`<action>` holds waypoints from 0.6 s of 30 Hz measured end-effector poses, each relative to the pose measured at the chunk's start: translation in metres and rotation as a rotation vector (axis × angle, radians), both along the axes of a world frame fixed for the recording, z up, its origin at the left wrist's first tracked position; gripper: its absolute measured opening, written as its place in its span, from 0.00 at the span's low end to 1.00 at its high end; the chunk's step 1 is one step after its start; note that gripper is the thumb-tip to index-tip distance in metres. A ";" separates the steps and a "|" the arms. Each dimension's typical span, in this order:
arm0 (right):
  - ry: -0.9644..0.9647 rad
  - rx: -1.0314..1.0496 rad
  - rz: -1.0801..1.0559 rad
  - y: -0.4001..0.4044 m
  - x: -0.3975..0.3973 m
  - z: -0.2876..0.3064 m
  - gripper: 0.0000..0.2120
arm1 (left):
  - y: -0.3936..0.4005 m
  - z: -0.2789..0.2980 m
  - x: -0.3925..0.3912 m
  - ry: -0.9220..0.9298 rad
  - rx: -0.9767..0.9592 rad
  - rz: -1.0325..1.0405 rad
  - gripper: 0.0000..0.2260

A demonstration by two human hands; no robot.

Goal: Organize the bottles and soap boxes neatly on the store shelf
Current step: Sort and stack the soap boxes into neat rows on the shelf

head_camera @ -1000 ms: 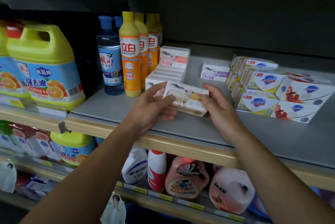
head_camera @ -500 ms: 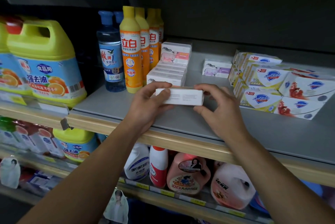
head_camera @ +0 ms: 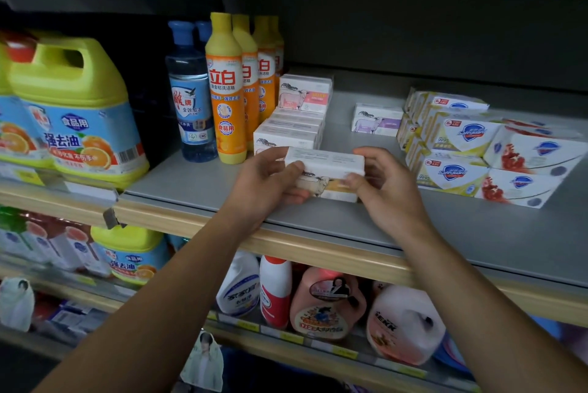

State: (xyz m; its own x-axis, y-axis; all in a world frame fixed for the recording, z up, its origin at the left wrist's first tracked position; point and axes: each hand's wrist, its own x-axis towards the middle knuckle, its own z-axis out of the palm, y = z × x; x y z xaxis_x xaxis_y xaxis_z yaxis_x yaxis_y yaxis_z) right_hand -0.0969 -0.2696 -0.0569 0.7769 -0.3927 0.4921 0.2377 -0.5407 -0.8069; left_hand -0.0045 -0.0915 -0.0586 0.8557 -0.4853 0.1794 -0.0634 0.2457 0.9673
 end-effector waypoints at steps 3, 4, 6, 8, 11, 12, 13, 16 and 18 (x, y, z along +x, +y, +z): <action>0.058 0.033 -0.005 -0.002 0.001 0.000 0.16 | -0.006 0.000 0.000 0.004 0.106 0.072 0.08; 0.083 0.052 -0.007 -0.002 0.001 0.000 0.16 | -0.008 0.001 -0.001 -0.014 0.144 0.083 0.07; 0.114 0.074 -0.023 -0.003 0.001 0.000 0.15 | -0.009 0.003 -0.002 -0.042 0.198 0.085 0.05; 0.127 0.056 -0.056 -0.002 0.002 0.001 0.17 | -0.006 0.008 0.000 -0.043 0.267 0.081 0.12; 0.127 -0.114 -0.100 -0.001 0.004 0.004 0.20 | 0.010 0.015 0.011 -0.320 0.539 0.191 0.16; 0.118 -0.220 -0.112 -0.001 0.005 0.006 0.20 | 0.017 0.016 0.015 -0.455 0.653 0.246 0.16; 0.113 -0.332 -0.120 -0.001 0.008 0.008 0.19 | 0.024 0.015 0.019 -0.570 0.767 0.289 0.16; 0.228 -0.586 -0.051 0.001 0.017 0.021 0.20 | 0.040 0.007 0.028 -0.764 1.051 0.264 0.18; 0.344 -0.674 0.002 0.001 0.023 0.028 0.21 | 0.044 0.002 0.029 -0.828 1.133 0.218 0.19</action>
State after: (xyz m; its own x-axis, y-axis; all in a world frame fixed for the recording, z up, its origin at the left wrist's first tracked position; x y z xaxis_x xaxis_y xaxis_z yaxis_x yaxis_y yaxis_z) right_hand -0.0743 -0.2682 -0.0287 0.9305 -0.0912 0.3548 0.0337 -0.9431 -0.3307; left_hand 0.0245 -0.0474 -0.0570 0.7722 -0.5765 0.2671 -0.6351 -0.7133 0.2964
